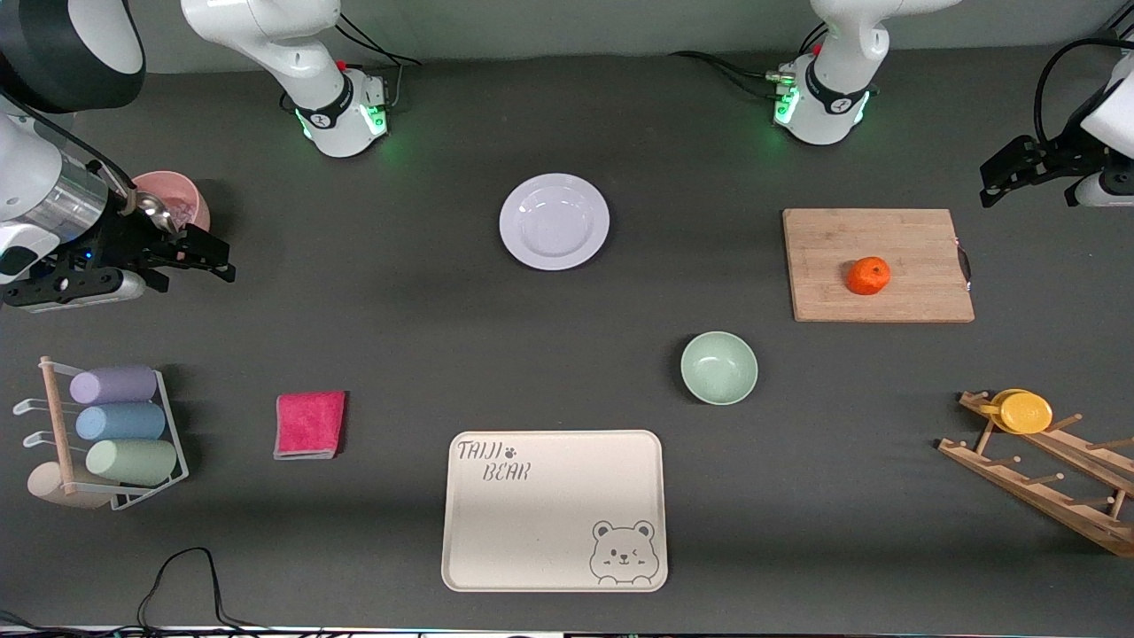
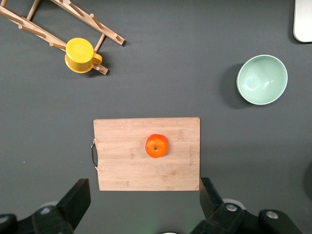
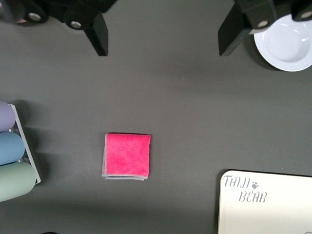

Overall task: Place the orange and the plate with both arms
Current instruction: 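Move the left gripper over the orange on the cutting board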

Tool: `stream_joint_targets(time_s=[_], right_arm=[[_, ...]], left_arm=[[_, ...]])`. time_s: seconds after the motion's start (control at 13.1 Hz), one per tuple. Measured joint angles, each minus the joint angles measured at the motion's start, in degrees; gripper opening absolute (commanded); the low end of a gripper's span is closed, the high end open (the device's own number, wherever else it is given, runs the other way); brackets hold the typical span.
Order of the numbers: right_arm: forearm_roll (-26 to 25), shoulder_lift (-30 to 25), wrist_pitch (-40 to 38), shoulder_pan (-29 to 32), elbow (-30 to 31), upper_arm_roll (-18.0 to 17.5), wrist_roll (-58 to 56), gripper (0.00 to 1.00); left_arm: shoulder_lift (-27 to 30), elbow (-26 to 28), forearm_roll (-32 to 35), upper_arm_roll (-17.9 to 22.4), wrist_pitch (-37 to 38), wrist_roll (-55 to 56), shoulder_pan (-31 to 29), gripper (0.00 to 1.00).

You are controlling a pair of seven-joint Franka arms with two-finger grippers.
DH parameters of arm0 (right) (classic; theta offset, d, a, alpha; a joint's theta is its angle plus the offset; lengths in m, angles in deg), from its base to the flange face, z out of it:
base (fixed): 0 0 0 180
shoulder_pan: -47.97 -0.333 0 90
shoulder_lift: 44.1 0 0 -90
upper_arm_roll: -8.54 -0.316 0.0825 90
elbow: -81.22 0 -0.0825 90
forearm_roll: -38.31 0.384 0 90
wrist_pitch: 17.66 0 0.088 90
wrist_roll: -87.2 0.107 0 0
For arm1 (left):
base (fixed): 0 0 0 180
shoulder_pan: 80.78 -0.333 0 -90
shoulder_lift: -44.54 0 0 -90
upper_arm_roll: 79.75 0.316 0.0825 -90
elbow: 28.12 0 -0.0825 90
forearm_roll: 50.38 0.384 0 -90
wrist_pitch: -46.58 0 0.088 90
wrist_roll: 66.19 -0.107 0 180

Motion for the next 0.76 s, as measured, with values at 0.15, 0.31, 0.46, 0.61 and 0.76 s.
stream_joint_targets(time_s=[0.15, 0.31, 0.46, 0.61, 0.76], right_arm=[[-0.9, 0.2, 0.0, 0.0, 0.0, -0.7, 0.0, 1.00], [-1.2, 0.6, 0.0, 0.0, 0.1, -1.2, 0.0, 1.00], [-1.3, 1.2, -0.1, 0.0, 0.4, -1.2, 0.0, 1.00], [-1.3, 1.7, -0.1, 0.0, 0.3, -1.2, 0.0, 1.00], [-1.3, 1.6, -0.3, 0.1, 0.0, -1.0, 0.0, 1.00]], left_arm=[[0.0, 0.0, 0.0, 0.0, 0.0, 0.0, 0.0, 1.00], [-0.3, 0.1, 0.0, 0.0, 0.0, 0.0, 0.0, 1.00], [-1.0, 0.3, 0.0, 0.0, 0.0, 0.0, 0.0, 1.00], [-1.8, 0.6, 0.0, 0.0, 0.5, 0.0, -0.1, 1.00], [-2.6, 2.0, 0.0, 0.1, 0.8, 0.1, -0.2, 1.00]])
